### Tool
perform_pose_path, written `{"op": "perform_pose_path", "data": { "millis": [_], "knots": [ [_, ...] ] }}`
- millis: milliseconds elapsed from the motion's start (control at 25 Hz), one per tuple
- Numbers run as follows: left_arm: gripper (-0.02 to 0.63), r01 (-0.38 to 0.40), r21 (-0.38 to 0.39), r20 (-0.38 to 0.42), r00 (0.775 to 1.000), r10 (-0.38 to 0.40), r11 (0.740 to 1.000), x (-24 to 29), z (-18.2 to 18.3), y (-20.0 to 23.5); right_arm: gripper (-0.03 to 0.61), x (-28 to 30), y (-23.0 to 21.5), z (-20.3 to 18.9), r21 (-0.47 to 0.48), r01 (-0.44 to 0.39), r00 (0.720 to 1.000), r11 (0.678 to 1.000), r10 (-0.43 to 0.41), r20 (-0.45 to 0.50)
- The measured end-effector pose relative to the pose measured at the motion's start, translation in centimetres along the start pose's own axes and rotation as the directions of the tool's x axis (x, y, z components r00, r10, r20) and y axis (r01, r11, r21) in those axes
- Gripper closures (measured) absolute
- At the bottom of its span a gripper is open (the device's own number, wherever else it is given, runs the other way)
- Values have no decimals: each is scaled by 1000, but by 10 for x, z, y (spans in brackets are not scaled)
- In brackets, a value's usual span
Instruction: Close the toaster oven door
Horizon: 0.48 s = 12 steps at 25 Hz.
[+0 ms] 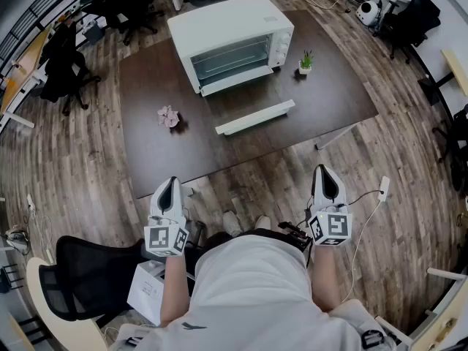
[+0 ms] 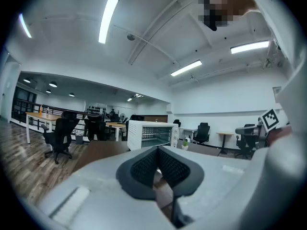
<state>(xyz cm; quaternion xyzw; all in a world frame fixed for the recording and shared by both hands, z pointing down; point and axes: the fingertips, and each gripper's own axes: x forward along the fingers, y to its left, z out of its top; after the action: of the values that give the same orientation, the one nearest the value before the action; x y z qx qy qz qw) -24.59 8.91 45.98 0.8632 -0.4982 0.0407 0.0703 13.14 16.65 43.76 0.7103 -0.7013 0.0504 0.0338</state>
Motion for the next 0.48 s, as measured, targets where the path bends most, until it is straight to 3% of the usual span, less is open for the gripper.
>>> {"op": "perform_pose_path", "data": {
  "millis": [480],
  "knots": [
    [612, 12, -1, -7, 1000, -12, 1000, 5, -3, 4, 578, 3, 3, -4, 12, 11, 1000, 1000, -11, -9]
  ]
}}
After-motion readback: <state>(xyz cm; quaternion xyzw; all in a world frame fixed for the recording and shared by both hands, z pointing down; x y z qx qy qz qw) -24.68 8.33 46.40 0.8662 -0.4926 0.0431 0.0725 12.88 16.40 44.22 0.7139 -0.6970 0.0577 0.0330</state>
